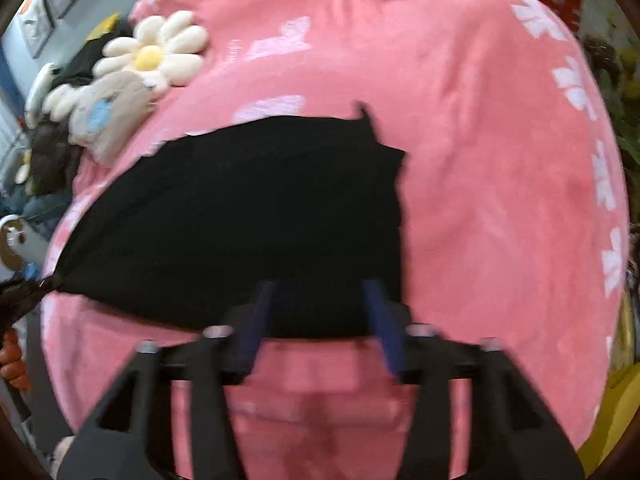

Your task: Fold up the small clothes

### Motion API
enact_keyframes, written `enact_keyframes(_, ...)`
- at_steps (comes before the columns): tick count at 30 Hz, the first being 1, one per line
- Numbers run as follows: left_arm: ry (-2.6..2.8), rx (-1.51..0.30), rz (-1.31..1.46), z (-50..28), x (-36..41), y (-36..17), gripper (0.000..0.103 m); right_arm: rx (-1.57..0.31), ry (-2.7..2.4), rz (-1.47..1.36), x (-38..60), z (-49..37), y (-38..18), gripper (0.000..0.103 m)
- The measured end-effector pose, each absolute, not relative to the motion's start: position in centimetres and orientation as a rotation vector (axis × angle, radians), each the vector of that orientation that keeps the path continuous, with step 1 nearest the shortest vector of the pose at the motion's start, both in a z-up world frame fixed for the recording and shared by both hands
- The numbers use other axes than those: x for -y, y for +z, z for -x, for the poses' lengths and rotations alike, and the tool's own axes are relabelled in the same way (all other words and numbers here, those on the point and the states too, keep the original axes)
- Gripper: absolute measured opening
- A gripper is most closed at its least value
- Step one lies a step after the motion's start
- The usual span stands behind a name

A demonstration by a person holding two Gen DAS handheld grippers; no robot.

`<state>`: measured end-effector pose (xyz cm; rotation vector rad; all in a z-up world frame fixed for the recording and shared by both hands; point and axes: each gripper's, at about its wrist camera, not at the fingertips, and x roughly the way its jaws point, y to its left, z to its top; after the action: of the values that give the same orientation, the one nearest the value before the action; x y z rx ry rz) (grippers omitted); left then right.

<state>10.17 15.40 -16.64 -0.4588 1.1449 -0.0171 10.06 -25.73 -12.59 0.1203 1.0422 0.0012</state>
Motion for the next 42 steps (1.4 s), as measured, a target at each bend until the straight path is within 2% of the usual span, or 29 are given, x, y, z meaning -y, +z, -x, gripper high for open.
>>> enact_keyframes(1, 0.042, -1.190, 0.430, -10.1, -15.6, -18.2, 0.001, -1.081, -0.024, -0.120, 26.5, -10.2, -13.4, 0.052)
enact_keyframes(3, 0.034, -1.166, 0.480, -9.7, -16.2, -18.4, 0.001, -1.085, -0.005, -0.200, 27.9, -10.0, -13.6, 0.052)
enact_keyframes(4, 0.037, -1.156, 0.497, -9.5, -16.4, -18.0, 0.009, -1.071, 0.007, -0.221, 28.2, -10.0, -13.3, 0.053)
enact_keyframes(5, 0.039, -1.137, 0.532, -9.4, -16.7, -17.3, 0.027, -1.061, 0.012, -0.229, 28.6, -10.1, -13.2, 0.055)
enact_keyframes(6, 0.042, -1.122, 0.558, -9.3, -16.9, -17.0, 0.037, -1.061, 0.022, -0.245, 28.8, -10.3, -13.3, 0.061)
enact_keyframes(7, 0.047, -1.101, 0.602, -9.2, -17.2, -16.7, 0.055, -1.069, 0.043, -0.285, 29.2, -10.6, -13.8, 0.064)
enact_keyframes(8, 0.038, -1.095, 0.636, -9.3, -17.4, -16.8, 0.064, -1.087, 0.078, -0.355, 29.6, -11.2, -14.7, 0.064)
enact_keyframes(11, 0.009, -1.137, 0.742, -10.1, -17.3, -18.2, 0.068, -1.110, 0.117, -0.460, 29.8, -12.5, -16.6, 0.064)
enact_keyframes(12, 0.017, -1.146, 0.760, -10.5, -17.1, -18.6, 0.069, -1.104, 0.114, -0.460, 29.4, -12.6, -16.7, 0.053)
enact_keyframes(13, 0.026, -1.136, 0.753, -10.5, -16.9, -18.4, 0.069, -1.102, 0.126, -0.456, 29.3, -12.9, -16.3, 0.010)
enact_keyframes(15, 0.014, -1.121, 0.744, -10.6, -16.6, -17.4, 0.069, -1.072, 0.164, -0.492, 29.6, -12.5, -14.1, 0.008)
enact_keyframes(18, 0.013, -1.090, 0.735, -9.4, -17.2, -15.9, 0.070, -1.074, 0.123, -0.297, 29.1, -11.7, -13.3, 0.007)
enact_keyframes(20, 0.030, -1.079, 0.713, -9.0, -17.5, -15.3, 0.070, -1.157, 0.079, -0.231, 29.2, -11.7, -15.5, 0.013)
enact_keyframes(21, 0.046, -1.078, 0.703, -8.7, -17.6, -15.1, 0.070, -1.135, 0.067, -0.259, 29.5, -11.4, -15.2, 0.022)
enact_keyframes(23, 0.038, -1.077, 0.720, -8.6, -17.6, -14.7, 0.074, -1.090, 0.057, -0.316, 29.8, -10.9, -13.9, 0.030)
enact_keyframes(25, 0.018, -1.074, 0.732, -8.7, -17.4, -14.8, 0.080, -1.039, 0.063, -0.369, 29.8, -10.7, -13.0, 0.067)
enact_keyframes(30, 0.041, -1.138, 0.783, -11.2, -16.4, -17.9, 0.082, -1.078, 0.051, -0.416, 29.8, -13.0, -15.2, 0.068)
enact_keyframes(32, 0.064, -1.104, 0.769, -11.6, -15.7, -18.3, 0.091, -1.095, 0.063, -0.467, 30.4, -13.3, -16.5, 0.068)
enact_keyframes(33, 0.073, -1.089, 0.742, -11.9, -15.1, -18.1, 0.093, -1.093, 0.071, -0.499, 30.3, -13.6, -17.0, 0.069)
enact_keyframes(34, 0.072, -1.081, 0.724, -12.0, -14.7, -18.0, 0.093, -1.074, 0.064, -0.508, 30.0, -13.6, -17.0, 0.065)
enact_keyframes(35, 0.058, -1.059, 0.717, -12.1, -14.3, -17.9, 0.090, -1.063, 0.091, -0.507, 29.4, -13.9, -16.9, 0.055)
enact_keyframes(36, 0.025, -1.040, 0.725, -12.2, -13.9, -17.8, 0.081, -1.074, 0.101, -0.501, 28.7, -14.3, -16.7, 0.029)
enact_keyframes(37, 0.018, -1.042, 0.721, -12.4, -13.7, -17.7, 0.058, -1.080, 0.116, -0.511, 28.5, -14.3, -16.5, 0.012)
enact_keyframes(38, -0.006, -1.075, 0.703, -12.7, -13.5, -17.6, 0.021, -1.084, 0.126, -0.524, 28.1, -14.6, -15.9, 0.012)
enact_keyframes(39, -0.047, -1.095, 0.723, -13.0, -13.4, -17.8, 0.007, -1.081, 0.122, -0.506, 27.8, -14.8, -15.2, 0.011)
enact_keyframes(42, -0.121, -1.155, 0.803, -13.1, -14.5, -16.7, 0.006, -1.065, 0.160, -0.496, 27.8, -14.2, -11.9, 0.011)
